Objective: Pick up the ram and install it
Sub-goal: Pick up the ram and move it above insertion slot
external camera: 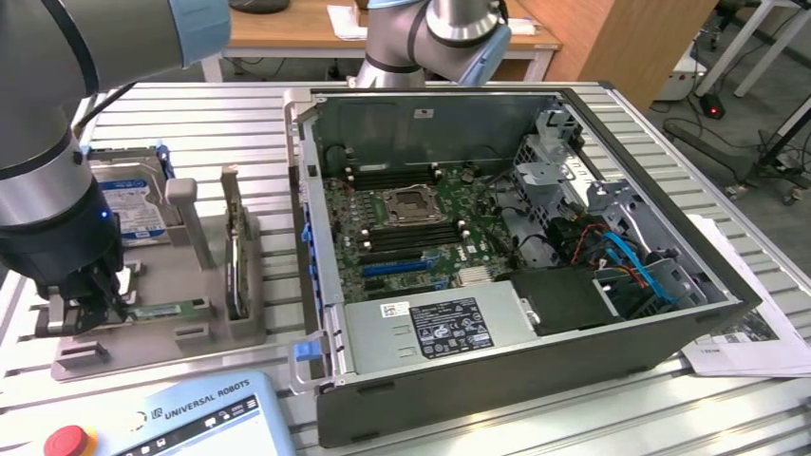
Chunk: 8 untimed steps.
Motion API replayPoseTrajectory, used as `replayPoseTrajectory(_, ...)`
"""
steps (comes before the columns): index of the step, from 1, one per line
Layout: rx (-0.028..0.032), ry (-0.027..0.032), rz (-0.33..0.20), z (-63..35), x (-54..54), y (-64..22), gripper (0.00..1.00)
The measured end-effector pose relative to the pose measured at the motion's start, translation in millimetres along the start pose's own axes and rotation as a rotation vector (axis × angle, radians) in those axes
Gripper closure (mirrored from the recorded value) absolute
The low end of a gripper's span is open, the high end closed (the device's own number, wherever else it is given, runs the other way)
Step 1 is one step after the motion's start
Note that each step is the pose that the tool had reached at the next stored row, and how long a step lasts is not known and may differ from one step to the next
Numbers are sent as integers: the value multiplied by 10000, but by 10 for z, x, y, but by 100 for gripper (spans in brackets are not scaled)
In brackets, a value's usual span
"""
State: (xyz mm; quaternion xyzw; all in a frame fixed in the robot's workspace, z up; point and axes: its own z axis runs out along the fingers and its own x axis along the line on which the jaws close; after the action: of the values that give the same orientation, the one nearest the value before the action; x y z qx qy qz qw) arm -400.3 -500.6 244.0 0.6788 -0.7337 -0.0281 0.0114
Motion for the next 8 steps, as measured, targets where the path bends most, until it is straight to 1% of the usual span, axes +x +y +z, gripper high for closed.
replayPoseTrajectory(8, -1, 2, 0, -1, 1, 0, 87)
